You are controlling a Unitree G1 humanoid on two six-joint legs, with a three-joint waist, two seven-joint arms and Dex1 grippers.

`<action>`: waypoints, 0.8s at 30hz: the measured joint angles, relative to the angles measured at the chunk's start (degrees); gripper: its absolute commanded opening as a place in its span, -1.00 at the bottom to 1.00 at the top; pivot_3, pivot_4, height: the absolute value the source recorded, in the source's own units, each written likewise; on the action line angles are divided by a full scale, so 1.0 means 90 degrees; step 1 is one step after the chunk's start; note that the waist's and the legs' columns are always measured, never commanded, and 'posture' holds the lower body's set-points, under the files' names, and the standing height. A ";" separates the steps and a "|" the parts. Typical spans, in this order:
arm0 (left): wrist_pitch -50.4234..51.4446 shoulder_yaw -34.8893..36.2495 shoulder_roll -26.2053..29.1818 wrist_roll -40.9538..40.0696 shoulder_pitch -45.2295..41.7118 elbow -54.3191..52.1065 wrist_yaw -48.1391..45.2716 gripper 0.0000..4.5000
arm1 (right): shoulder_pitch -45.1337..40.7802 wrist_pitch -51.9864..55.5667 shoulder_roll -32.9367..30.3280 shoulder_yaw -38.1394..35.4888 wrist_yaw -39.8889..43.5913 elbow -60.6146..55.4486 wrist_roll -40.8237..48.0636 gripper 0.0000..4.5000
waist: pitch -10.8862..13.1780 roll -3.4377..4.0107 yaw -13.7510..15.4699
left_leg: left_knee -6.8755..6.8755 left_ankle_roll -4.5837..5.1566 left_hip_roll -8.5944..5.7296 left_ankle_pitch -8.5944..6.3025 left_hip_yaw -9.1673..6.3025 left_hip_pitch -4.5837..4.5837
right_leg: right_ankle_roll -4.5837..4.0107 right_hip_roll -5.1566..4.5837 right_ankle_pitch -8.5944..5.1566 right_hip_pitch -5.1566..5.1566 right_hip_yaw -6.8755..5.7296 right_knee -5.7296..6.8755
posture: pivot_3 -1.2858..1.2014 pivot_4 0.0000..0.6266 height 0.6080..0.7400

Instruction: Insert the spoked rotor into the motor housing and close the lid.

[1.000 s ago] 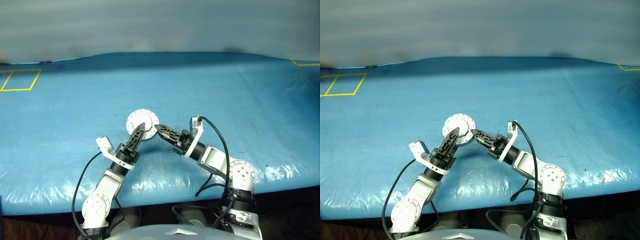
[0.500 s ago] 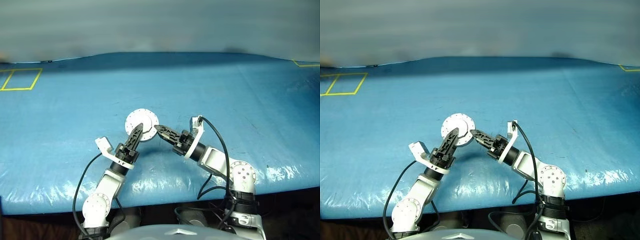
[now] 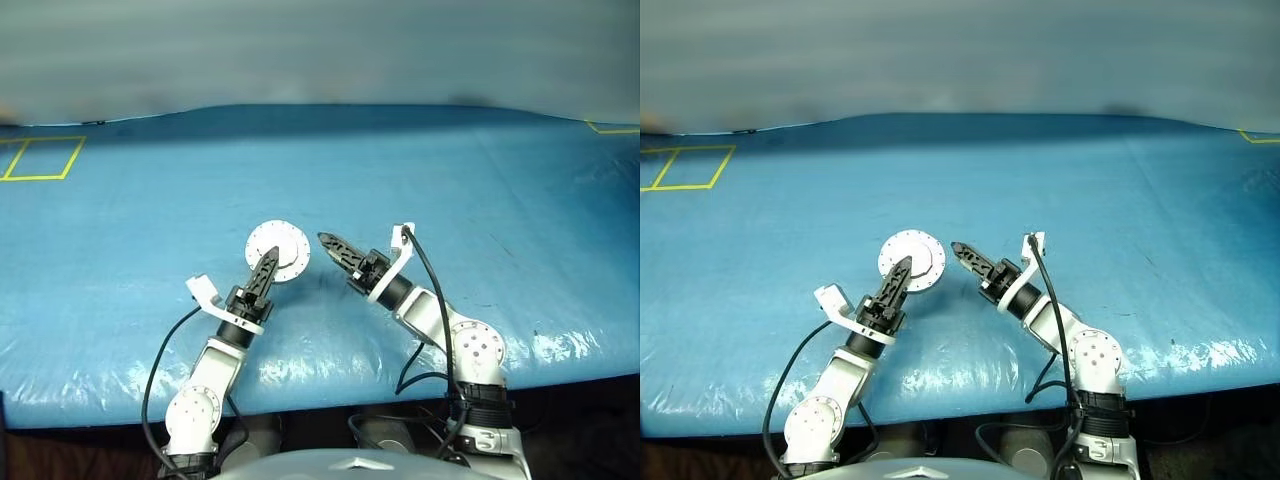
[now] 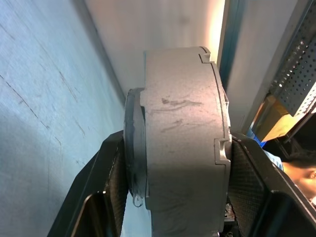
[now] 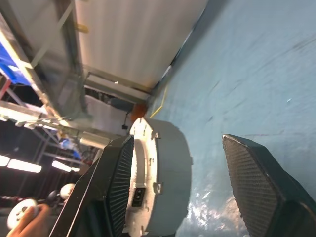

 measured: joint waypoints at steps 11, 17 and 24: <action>-0.1898 0.1195 -0.0072 0.0610 -0.1070 0.0540 0.1965 0.13 | -0.0004 -0.0297 0.0033 -0.0111 0.0020 0.0104 -0.0382 0.34 | 0.0001 -0.0006 0.0026 | 0.0002 0.0001 0.0013 -0.0001 0.0016 0.0000 | 0.0008 0.0016 0.0025 0.0000 0.0017 -0.0013 | 0.03 -0.52 1.00; -0.2016 0.1389 -0.0064 0.1017 -0.1221 0.1011 0.2739 0.13 | 0.0002 -0.0299 0.0146 -0.0094 -0.0001 0.0104 -0.0438 0.34 | 0.0002 -0.0015 0.0054 | 0.0009 0.0001 0.0011 -0.0001 0.0015 0.0000 | 0.0012 0.0018 0.0028 0.0003 0.0016 -0.0013 | 0.03 -0.52 1.00; -0.2063 0.1637 -0.0042 0.1380 -0.1479 0.1206 0.3074 0.92 | 0.0005 -0.0292 0.0136 -0.0142 -0.0097 0.0105 -0.0492 0.35 | 0.0002 -0.0019 0.0045 | 0.0011 -0.0002 0.0014 0.0001 0.0015 0.0002 | 0.0012 0.0022 0.0032 0.0004 0.0016 -0.0011 | 0.03 -0.52 1.00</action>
